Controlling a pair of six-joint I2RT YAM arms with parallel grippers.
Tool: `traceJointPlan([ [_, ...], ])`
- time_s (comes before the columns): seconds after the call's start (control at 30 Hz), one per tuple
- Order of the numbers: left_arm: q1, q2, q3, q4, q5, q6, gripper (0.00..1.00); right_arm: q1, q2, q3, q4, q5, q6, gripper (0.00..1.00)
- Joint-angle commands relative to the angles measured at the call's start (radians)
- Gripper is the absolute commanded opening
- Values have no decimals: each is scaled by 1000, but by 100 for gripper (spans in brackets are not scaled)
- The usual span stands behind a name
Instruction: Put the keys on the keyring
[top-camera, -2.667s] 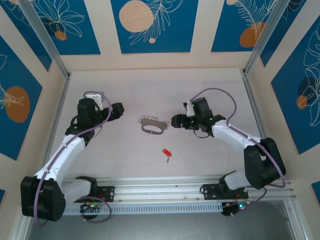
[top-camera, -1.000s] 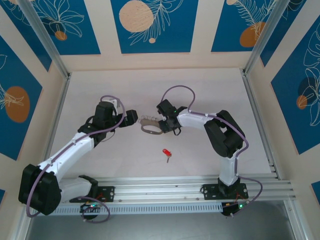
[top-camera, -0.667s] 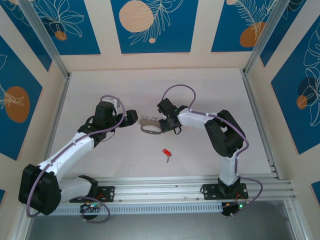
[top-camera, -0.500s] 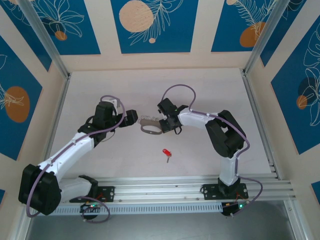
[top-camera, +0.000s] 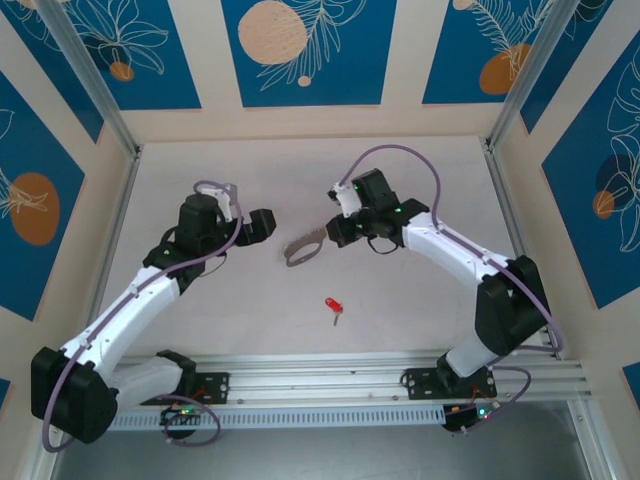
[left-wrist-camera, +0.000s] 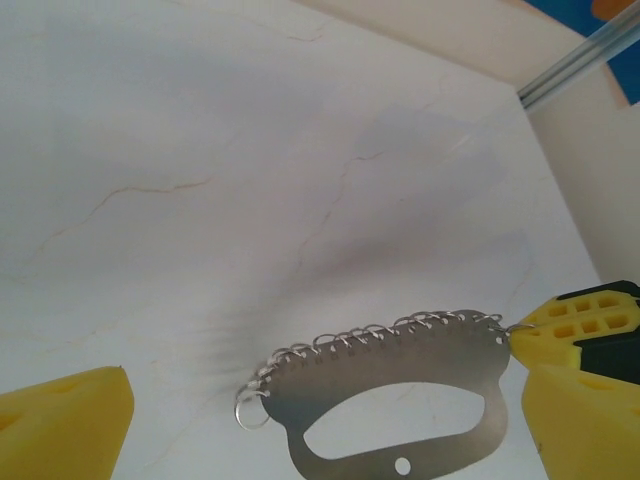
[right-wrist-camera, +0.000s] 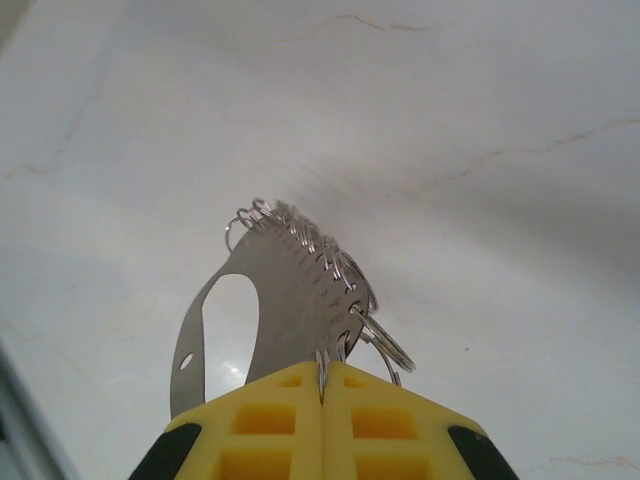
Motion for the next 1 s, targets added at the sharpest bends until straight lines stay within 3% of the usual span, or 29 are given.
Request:
traceJointPlan([
  [0.0, -9, -20, 31, -15, 72, 25, 99, -27, -48, -43, 41, -187, -17, 0],
  [0.27, -9, 2, 95, -40, 177, 88, 93, -61, -117, -91, 131, -255, 47, 0],
  [0.73, -9, -114, 7, -101, 114, 52, 96, 82, 161, -129, 262, 47, 185, 0],
  [0.97, -9, -151, -33, -103, 101, 42, 97, 131, 270, -165, 321, 109, 248, 0],
])
